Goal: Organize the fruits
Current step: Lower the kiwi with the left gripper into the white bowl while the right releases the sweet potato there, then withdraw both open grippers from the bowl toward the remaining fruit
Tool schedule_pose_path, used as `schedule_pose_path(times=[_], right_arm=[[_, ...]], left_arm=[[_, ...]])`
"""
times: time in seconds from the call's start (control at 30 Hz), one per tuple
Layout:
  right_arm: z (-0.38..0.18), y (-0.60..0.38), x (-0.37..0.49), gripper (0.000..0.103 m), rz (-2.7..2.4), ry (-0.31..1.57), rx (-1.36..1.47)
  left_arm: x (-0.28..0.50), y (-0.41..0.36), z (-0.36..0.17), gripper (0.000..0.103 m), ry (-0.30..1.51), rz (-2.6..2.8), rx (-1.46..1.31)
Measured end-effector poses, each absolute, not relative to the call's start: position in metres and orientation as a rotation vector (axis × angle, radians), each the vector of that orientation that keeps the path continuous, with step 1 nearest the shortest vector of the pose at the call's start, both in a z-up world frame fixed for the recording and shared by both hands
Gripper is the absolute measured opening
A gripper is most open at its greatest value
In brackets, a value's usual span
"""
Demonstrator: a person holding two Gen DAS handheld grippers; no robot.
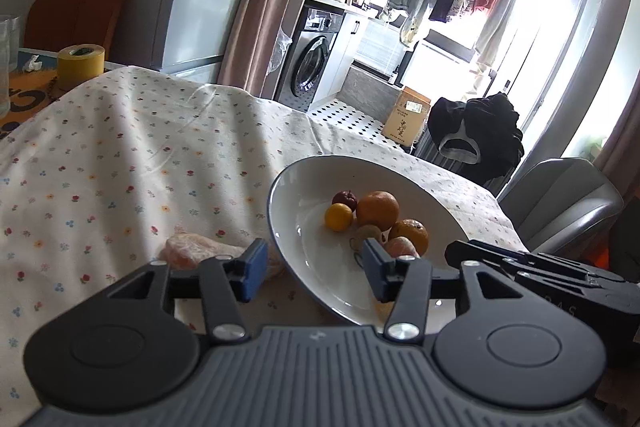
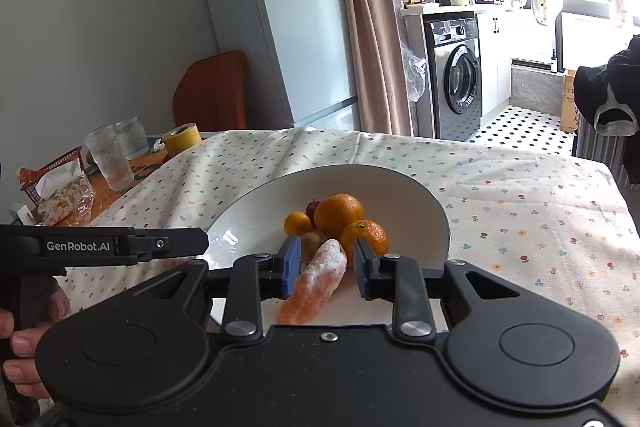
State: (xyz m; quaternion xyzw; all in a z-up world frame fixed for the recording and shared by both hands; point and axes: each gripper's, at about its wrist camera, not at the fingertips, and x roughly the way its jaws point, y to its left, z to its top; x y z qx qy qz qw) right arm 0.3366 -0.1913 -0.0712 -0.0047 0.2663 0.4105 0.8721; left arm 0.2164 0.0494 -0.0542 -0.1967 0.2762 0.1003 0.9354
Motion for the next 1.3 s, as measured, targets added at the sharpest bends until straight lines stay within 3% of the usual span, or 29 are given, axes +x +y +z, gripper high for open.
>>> schedule_pose_path(times=[0.17, 0.5, 0.73, 1.1, 1.2, 1.3], right_arm=[[-0.070, -0.190, 0.332, 0.032, 0.862, 0.554, -0.012], [-0.071, -0.201, 0.321, 0.047, 0.842, 0.567, 0.019], [-0.070, -0.206, 0.309, 0.057, 0.843, 0.560, 0.014], [-0.061, -0.216, 0.290, 0.082, 0.859, 0.544, 0.044], [-0.060, -0.217, 0.284, 0.094, 0.863, 0.546, 0.049], [-0.059, -0.221, 0.277, 0.099, 0.879, 0.554, 0.070]], left_arm=[[0.205, 0.055, -0.053, 0.065, 0.555, 0.235, -0.402], [0.185, 0.059, -0.057, 0.069, 0.555, 0.263, -0.420], [0.175, 0.055, -0.059, 0.079, 0.552, 0.268, -0.418], [0.151, 0.048, -0.053, 0.088, 0.526, 0.260, -0.409], [0.146, 0.044, -0.050, 0.094, 0.516, 0.247, -0.398], [0.139, 0.043, -0.047, 0.101, 0.509, 0.235, -0.423]])
